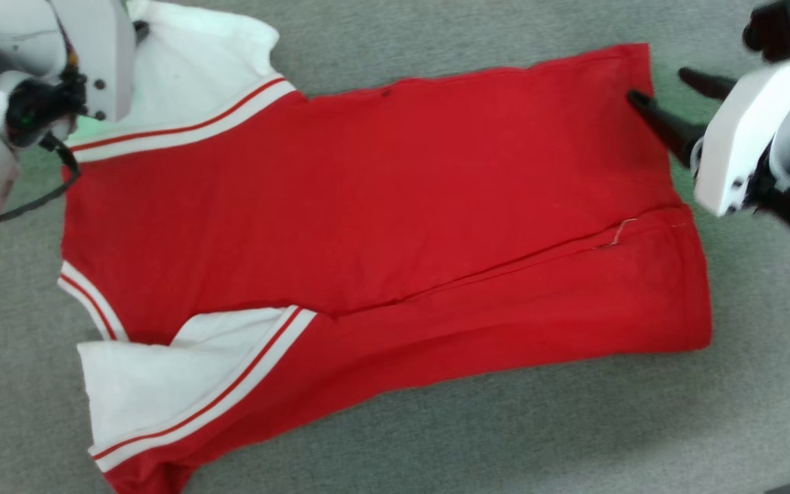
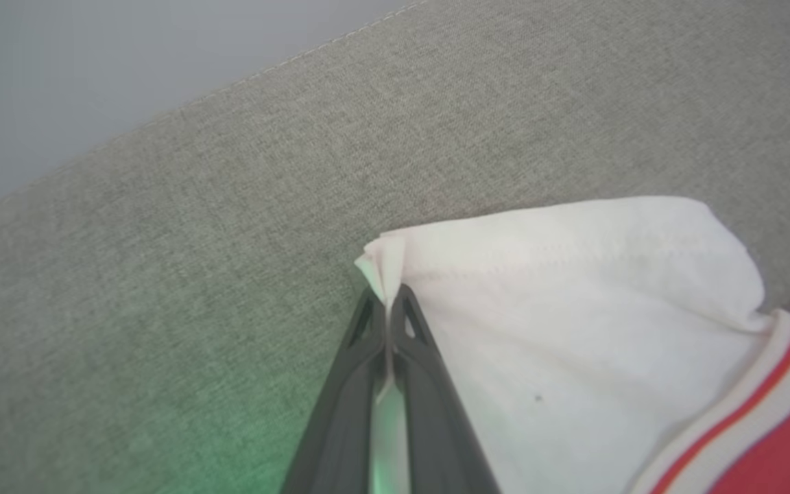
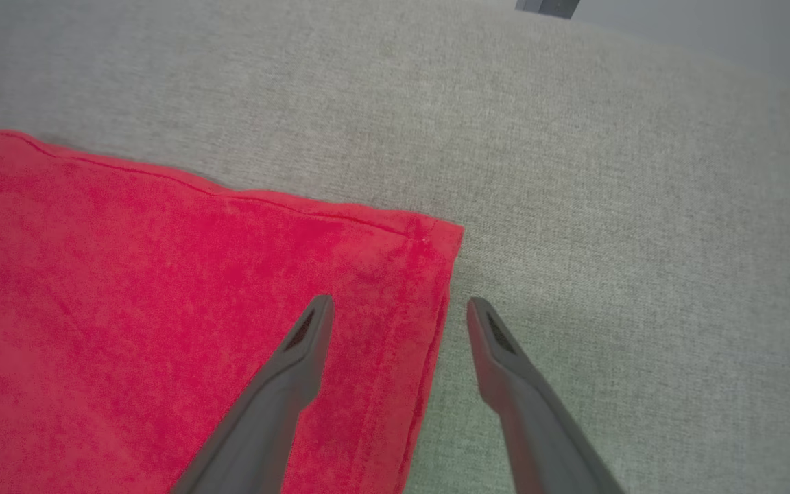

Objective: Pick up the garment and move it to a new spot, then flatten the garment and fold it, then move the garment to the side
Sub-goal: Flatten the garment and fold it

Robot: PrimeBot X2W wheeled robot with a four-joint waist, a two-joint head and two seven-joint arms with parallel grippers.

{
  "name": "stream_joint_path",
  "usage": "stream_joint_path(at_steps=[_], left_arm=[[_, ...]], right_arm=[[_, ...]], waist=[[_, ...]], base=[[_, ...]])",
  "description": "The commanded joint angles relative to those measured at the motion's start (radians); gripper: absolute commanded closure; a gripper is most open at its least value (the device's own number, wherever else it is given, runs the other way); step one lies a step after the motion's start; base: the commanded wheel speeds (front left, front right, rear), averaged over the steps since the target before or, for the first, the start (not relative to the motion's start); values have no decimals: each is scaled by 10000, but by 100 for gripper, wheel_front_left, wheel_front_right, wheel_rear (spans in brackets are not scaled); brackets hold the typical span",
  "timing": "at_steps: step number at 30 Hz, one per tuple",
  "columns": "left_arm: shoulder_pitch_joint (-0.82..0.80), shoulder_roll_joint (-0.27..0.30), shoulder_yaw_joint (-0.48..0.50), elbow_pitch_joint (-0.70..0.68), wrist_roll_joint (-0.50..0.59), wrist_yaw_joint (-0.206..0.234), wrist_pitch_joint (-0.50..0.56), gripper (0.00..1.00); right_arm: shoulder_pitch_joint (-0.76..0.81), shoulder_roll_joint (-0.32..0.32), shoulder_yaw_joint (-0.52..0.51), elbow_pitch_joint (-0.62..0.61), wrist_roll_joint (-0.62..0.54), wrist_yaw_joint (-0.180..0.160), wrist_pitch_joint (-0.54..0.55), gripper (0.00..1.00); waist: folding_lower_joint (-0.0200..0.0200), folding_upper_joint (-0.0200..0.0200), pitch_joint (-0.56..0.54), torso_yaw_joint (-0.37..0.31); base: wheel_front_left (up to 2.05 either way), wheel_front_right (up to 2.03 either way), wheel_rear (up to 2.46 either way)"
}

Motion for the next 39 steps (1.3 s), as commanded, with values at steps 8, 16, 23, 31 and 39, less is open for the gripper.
stream_joint_path(at_steps=[8,16,23,31,39], left_arm=[[-248,-417,-693,-112,-510,20,-445,100],[-249,-570,-1149,-75,-1078,20,-1038,100],[286,-625,-1431,-490,-1644,20,-2145,100],[1286,22,-1787,-2094,-2047,20,-3530,100],[2930,1166,-1948,-4348,-2172,20,-5105,100]], right_arm=[[-1601,-92,513,2368,485,-9,727,0],[-1980,-110,1169,3503,1191,-9,579,100],[-1705,-490,1664,3881,1535,-11,-281,100],[-565,-1365,2429,3077,2029,-11,-977,100],[1106,-2543,2668,1504,2509,-11,-1337,100]], waist=[[-1,0,219,679],[-1,0,34,873],[-1,0,-1073,1170],[-1,0,-2561,1680],[-1,0,-3576,2195]], base=[[0,0,0],[0,0,0],[0,0,0],[0,0,0],[0,0,0]])
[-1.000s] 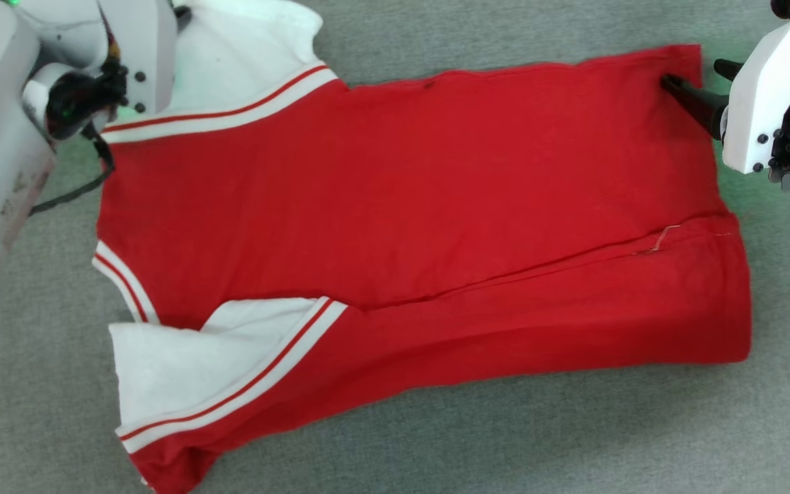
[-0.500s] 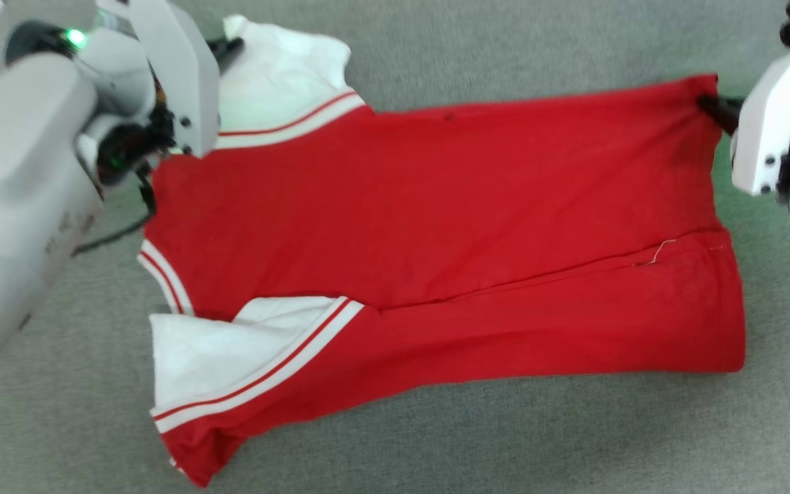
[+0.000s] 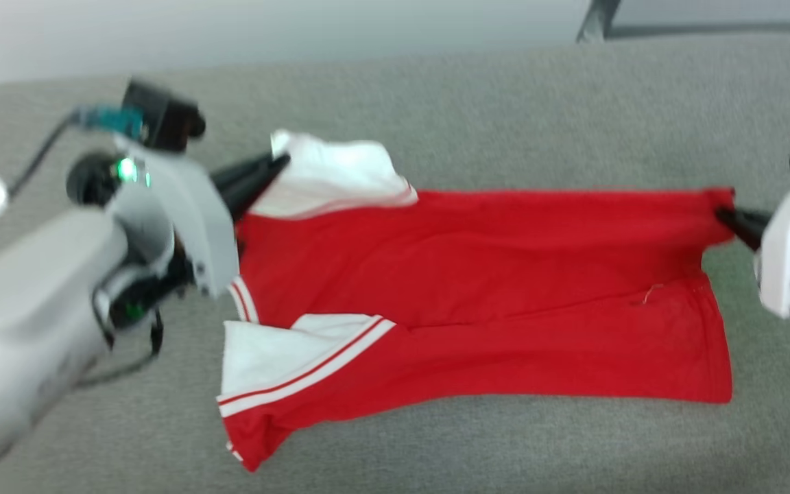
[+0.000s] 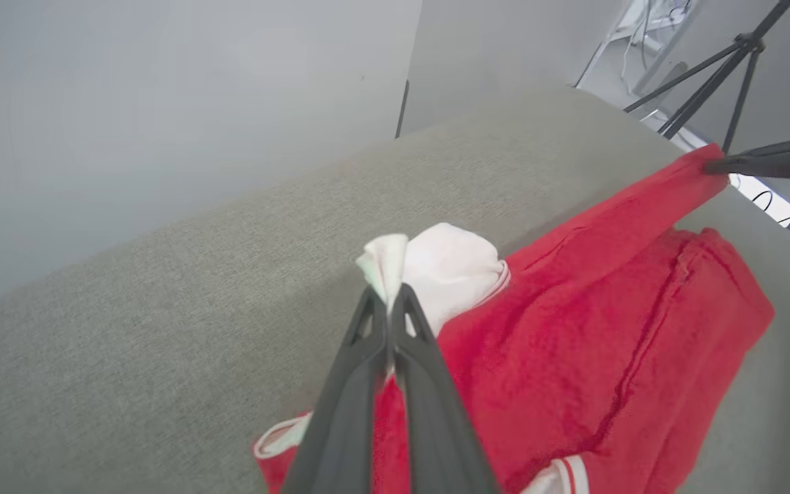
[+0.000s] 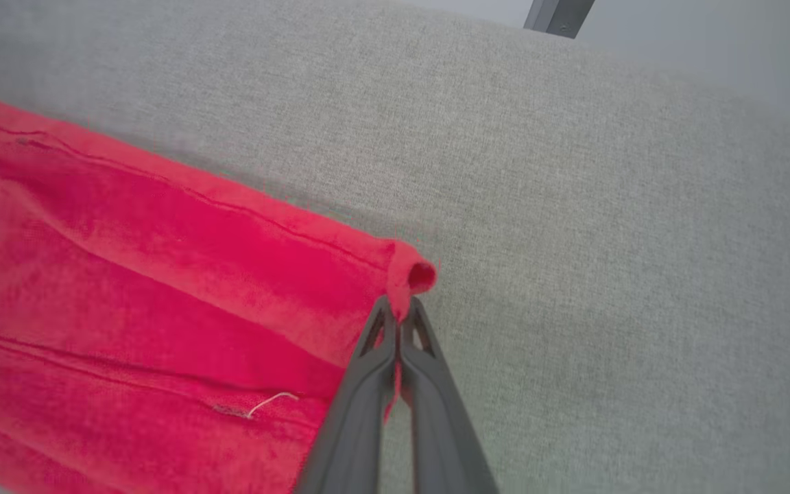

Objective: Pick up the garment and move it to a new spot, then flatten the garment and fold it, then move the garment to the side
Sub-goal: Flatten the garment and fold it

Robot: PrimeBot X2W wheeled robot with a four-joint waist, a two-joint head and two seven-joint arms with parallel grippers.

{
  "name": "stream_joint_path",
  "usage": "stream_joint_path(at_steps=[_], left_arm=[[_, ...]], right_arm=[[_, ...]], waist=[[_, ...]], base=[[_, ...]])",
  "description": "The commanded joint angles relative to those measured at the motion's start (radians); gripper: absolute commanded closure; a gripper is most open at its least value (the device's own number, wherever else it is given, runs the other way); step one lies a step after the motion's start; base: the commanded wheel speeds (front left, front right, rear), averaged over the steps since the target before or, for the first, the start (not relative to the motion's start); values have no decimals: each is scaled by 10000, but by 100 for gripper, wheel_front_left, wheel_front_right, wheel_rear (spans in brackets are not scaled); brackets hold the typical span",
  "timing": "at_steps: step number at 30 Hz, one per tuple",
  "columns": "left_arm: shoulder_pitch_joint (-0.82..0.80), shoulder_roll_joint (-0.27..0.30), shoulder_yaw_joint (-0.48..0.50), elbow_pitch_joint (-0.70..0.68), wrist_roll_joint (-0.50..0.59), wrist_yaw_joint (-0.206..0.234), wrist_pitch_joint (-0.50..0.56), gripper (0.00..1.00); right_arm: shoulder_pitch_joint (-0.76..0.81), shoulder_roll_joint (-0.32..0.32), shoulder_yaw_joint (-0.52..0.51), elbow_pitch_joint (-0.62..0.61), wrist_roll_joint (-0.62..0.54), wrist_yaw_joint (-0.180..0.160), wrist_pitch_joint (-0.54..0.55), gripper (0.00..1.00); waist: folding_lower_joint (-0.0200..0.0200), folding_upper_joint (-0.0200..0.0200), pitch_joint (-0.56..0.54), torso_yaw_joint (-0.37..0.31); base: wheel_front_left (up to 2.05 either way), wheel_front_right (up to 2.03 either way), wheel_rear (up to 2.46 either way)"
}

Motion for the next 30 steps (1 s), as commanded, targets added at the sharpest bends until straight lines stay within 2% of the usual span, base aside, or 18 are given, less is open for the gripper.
stream_joint_path(at_steps=[1,5,8,9,17,22,30], left_arm=[[553,195,-30,-452,-76,20,-390,100],[1687,793,-32,-1529,-183,91,-1270,100],[2457,1160,-47,-2343,-115,456,-1785,100],[2457,1160,-47,-2343,-115,456,-1785,100],[3848,1587,-75,-3588,93,1368,-2294,100],[4403,1526,-62,-3843,218,1754,-2505,100],[4694,927,-13,-3242,383,1759,-2630,100]], right_arm=[[553,-279,-64,-281,141,-11,-11,100],[1574,-862,-344,-1020,315,-11,51,100],[2282,-1205,-725,-1505,341,-11,97,100],[2282,-1205,-725,-1505,341,-11,97,100],[3666,-1418,-1972,-2621,-78,-11,520,100],[4513,-1174,-2699,-3055,-359,-11,981,100],[5389,-449,-3587,-3258,-889,-11,1421,100]], waist=[[0,-1,-778,623],[0,-1,-951,824],[0,-1,-937,948],[0,-1,-937,948],[0,-1,-611,1164],[0,-1,-417,1175],[0,-1,-151,1193]], base=[[0,0,0],[0,0,0],[0,0,0],[0,0,0],[0,0,0],[0,0,0],[0,0,0]])
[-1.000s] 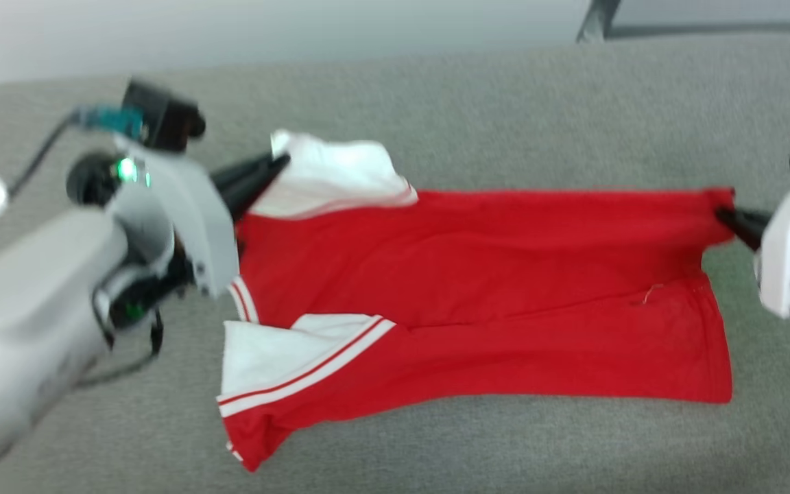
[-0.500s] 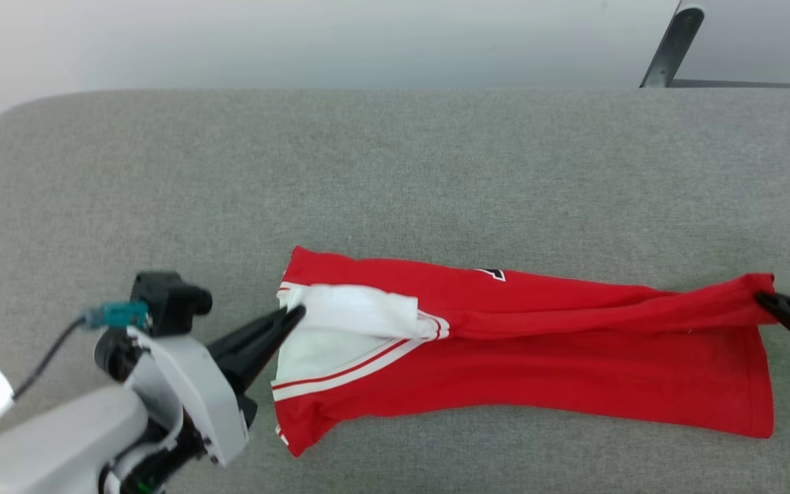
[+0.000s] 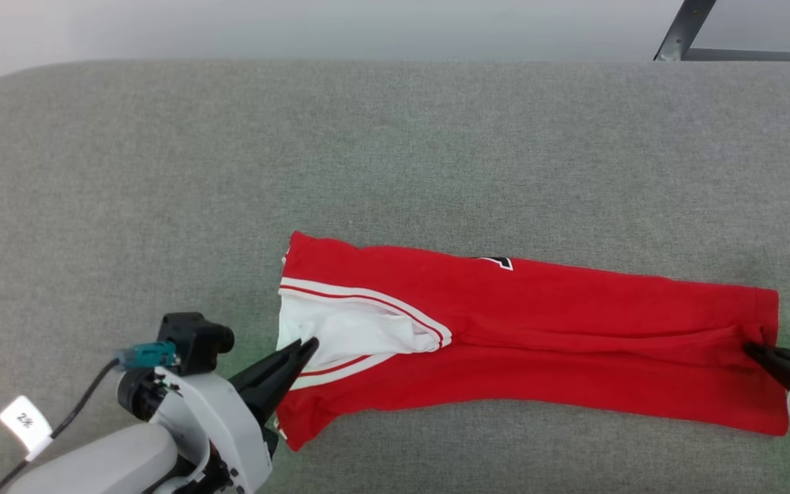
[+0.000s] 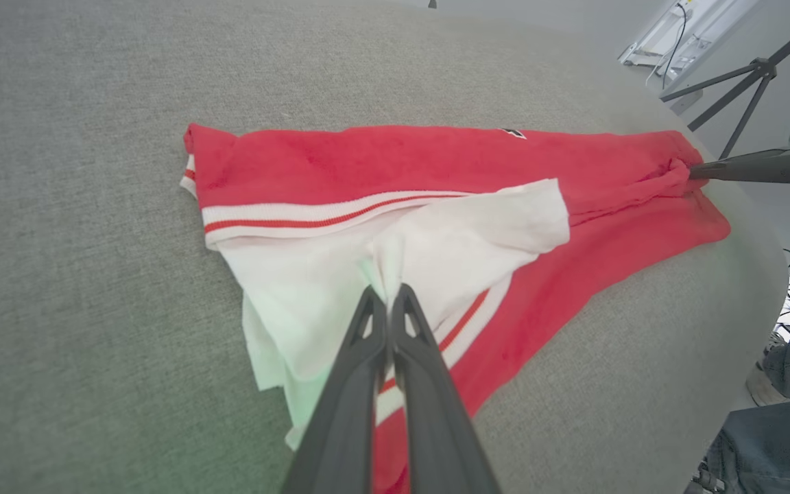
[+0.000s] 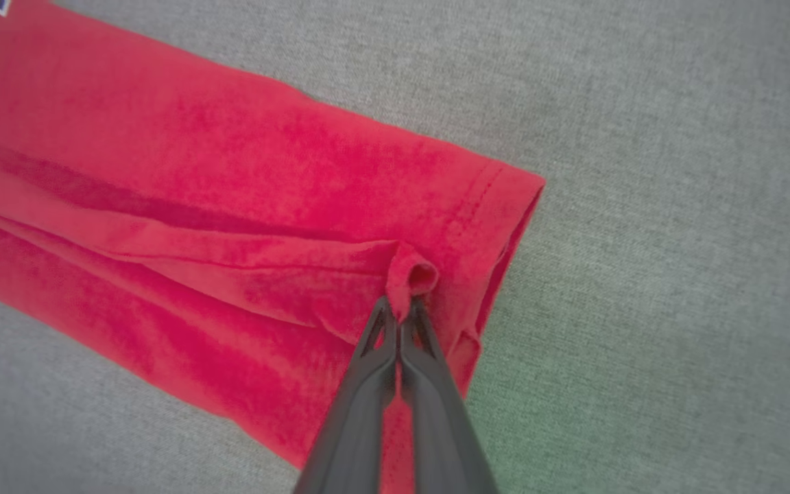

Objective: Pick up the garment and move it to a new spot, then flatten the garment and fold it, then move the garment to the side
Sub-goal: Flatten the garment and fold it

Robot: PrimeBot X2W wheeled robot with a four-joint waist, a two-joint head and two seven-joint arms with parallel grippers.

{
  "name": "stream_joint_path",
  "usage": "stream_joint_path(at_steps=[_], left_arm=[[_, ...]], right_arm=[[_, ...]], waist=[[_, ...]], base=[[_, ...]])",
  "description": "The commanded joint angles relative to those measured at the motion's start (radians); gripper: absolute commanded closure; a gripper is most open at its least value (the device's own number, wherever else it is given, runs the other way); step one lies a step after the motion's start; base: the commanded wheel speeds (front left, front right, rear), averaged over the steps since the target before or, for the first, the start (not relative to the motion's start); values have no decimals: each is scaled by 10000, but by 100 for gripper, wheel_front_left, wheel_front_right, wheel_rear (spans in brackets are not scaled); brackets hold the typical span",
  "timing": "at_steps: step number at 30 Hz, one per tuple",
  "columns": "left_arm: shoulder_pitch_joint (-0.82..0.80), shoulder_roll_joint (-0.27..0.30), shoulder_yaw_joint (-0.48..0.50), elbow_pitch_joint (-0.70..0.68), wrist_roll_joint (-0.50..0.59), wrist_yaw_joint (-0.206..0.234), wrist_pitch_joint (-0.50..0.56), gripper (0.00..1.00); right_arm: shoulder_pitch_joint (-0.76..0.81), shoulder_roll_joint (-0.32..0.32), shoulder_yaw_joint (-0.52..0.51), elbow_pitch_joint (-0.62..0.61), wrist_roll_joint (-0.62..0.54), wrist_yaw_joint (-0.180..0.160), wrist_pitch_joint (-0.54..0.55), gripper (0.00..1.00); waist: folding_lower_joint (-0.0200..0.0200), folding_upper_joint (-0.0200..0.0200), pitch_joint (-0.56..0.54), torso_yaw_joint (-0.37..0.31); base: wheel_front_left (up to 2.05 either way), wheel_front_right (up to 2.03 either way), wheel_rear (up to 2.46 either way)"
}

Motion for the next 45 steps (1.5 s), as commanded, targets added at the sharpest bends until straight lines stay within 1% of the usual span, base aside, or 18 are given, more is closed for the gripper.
stream_joint_path(at_steps=[1,2,3,4,6,7,12,16,18,21,24,28,34,38,45], left_arm=[[122,-89,57,130,12,29,-54,100],[122,-147,101,252,24,51,-70,84],[140,-216,171,345,53,70,-80,49],[223,-292,293,422,-7,88,-105,0],[473,-334,622,494,-87,211,-148,0],[635,-365,896,469,-147,311,-154,0],[2124,-727,2898,-47,553,920,-142,0],[3556,-1332,4617,-523,1379,1346,-145,0],[4216,-1643,5309,-705,2013,1525,-146,0],[5061,-2252,6274,-859,2865,1664,-147,0],[5685,-2844,6933,-726,3631,1568,-147,0],[6086,-3418,7556,-423,4417,1312,-148,0],[6238,-3987,8218,-166,5290,893,-148,0],[6141,-4293,8504,13,5685,650,-149,0],[5944,-4763,8776,351,6105,256,-149,0]], right_arm=[[147,129,-104,-49,-159,-8,16,95],[159,221,-233,-70,-211,-8,-32,54],[205,302,-352,-96,-226,-8,-69,5],[288,414,-454,-134,-211,-8,-48,0],[457,654,-635,-257,84,-8,121,0],[511,671,-757,-349,138,-9,206,0],[1159,531,-1416,-716,447,-8,679,0],[1798,398,-2144,-841,608,-8,1151,0],[2157,339,-2517,-891,639,-8,1437,0],[2516,311,-3068,-911,640,-8,1756,0],[2624,436,-3550,-803,482,-8,2001,0],[2523,609,-3917,-448,275,-8,2468,0],[2127,887,-4262,299,-139,-8,3092,0],[1809,1207,-4287,806,-361,-8,3400,0],[1430,1793,-4267,1654,-771,-8,3250,0]], waist=[[0,-1,22,-3],[0,-1,15,-3],[0,-1,-2,-5],[0,-1,-40,-7],[0,-1,-167,-25],[0,-1,-235,-27],[0,-1,-620,155],[0,-1,-875,428],[0,-1,-970,603],[0,-1,-1071,863],[0,-1,-1154,1114],[0,-1,-1231,1408],[0,-1,-1215,1748],[0,-1,-1131,1896],[0,-1,-980,2056]], base=[[0,0,0],[0,0,0],[0,0,0],[0,0,0],[0,0,0],[0,0,0],[0,0,0],[0,0,0],[0,0,0],[0,0,0],[0,0,0],[0,0,0],[0,0,0],[0,0,0],[0,0,0]])
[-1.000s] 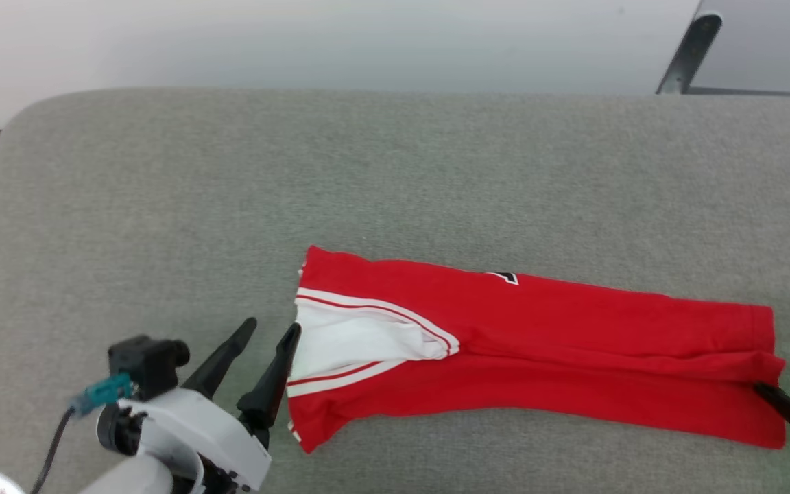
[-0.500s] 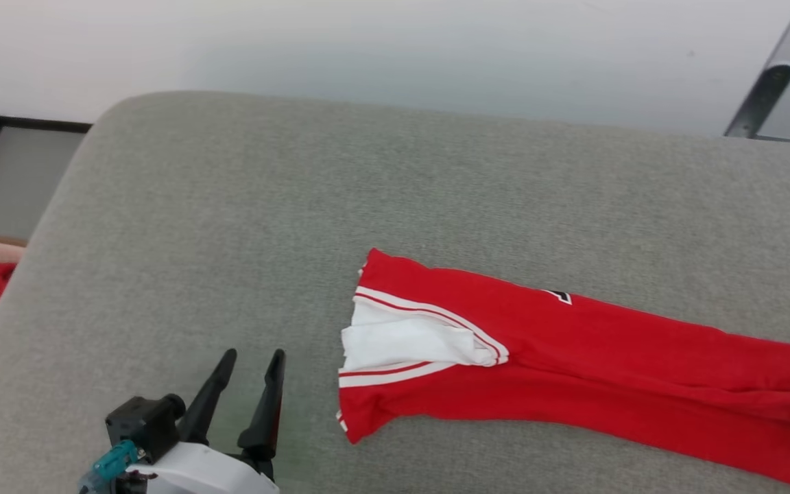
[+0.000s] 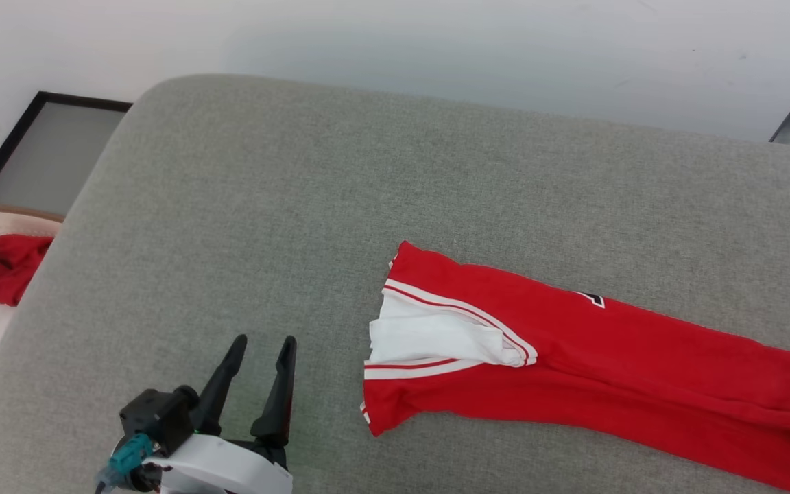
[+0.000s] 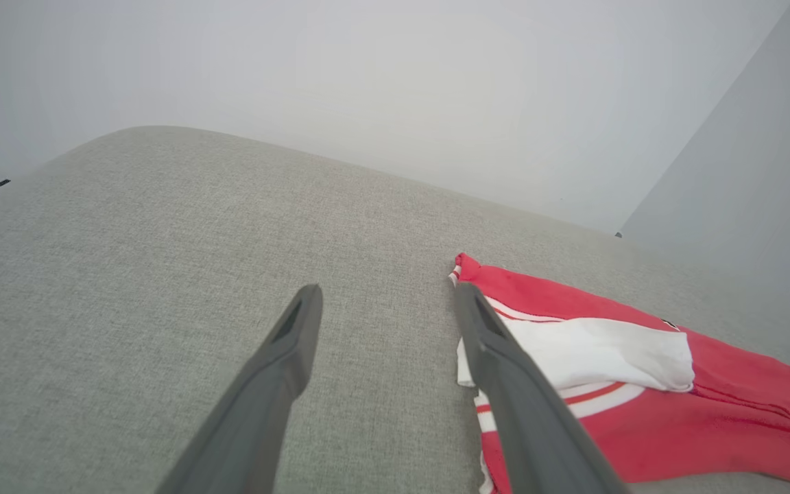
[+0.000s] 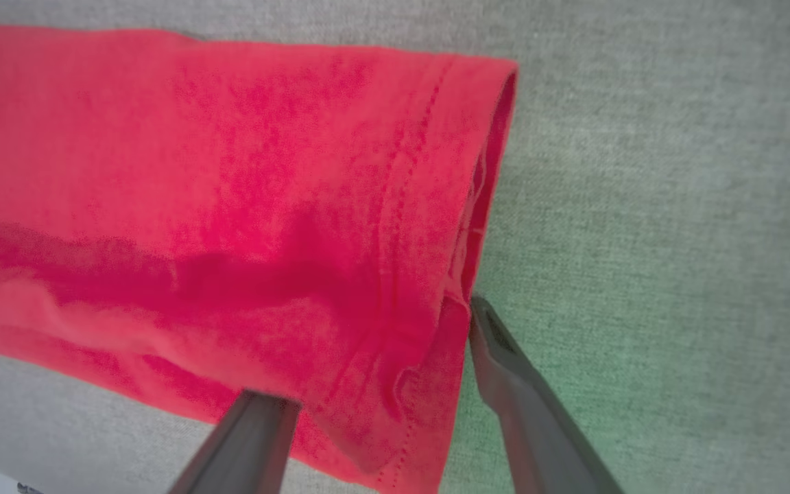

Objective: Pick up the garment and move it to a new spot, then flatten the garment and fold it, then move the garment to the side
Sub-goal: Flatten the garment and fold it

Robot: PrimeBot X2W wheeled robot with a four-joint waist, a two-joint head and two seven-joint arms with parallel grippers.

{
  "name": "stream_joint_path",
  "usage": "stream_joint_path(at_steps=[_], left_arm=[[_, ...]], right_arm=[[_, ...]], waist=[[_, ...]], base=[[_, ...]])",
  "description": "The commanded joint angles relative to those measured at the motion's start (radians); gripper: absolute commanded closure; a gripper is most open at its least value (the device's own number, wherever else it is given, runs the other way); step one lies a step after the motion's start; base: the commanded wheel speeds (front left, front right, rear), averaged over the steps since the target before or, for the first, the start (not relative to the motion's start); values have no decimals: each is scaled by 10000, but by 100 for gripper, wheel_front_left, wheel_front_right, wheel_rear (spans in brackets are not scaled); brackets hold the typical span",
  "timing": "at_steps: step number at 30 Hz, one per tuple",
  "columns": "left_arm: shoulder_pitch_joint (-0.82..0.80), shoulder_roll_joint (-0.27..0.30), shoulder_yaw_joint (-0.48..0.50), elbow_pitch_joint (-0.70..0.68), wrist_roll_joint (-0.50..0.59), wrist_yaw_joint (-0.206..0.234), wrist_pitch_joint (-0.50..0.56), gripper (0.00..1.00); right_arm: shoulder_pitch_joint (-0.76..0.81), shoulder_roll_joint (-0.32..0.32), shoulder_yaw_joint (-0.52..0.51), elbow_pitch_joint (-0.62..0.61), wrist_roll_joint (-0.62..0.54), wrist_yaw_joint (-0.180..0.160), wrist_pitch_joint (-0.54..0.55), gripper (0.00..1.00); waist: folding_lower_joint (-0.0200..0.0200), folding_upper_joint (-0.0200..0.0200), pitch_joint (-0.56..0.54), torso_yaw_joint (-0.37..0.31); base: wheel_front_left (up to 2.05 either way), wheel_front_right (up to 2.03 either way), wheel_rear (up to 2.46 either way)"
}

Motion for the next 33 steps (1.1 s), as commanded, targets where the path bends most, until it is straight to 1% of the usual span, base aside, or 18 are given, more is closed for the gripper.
stream_joint_path(at_steps=[1,2,3,4,5,12,18,23,30,33], left_arm=[[-107,-54,72,91,135,-101,3,0],[-128,-113,108,126,171,-150,3,0],[-133,-151,136,166,209,-173,3,0],[-127,-173,176,209,244,-217,3,0],[-117,-196,212,244,264,-253,3,0],[-65,-323,419,338,437,-330,2,0],[15,-401,580,358,563,-412,2,0],[-5,-492,644,354,623,-445,2,0],[-122,-555,806,310,722,-501,2,0],[-65,-586,904,312,760,-515,2,0]], right_arm=[[-82,205,7,176,-79,-8,-110,0],[-124,244,5,269,-98,-8,-188,40],[-139,273,44,330,-115,-8,-256,60],[-171,305,78,367,-89,-8,-352,87],[-200,326,95,407,-59,-8,-415,100],[-347,301,171,554,11,-6,-759,100],[-657,67,-7,662,-84,-9,-1235,100],[-898,-408,-546,964,-648,-9,-1947,100],[-691,-1495,-1886,1536,-1557,-9,-2591,100],[-515,-1637,-2427,1526,-1821,-9,-2691,100]], waist=[[0,-1,45,42],[0,-1,53,48],[0,-1,54,51],[0,-1,52,47],[0,-1,50,38],[0,-1,54,-113],[0,-1,73,-490],[0,-1,177,-865],[0,-1,392,-1184],[0,-1,401,-1297]], base=[[0,0,0],[0,0,0],[0,0,0],[0,0,0],[0,0,0],[0,0,0],[0,0,0],[0,0,0],[0,0,0],[0,0,0]])
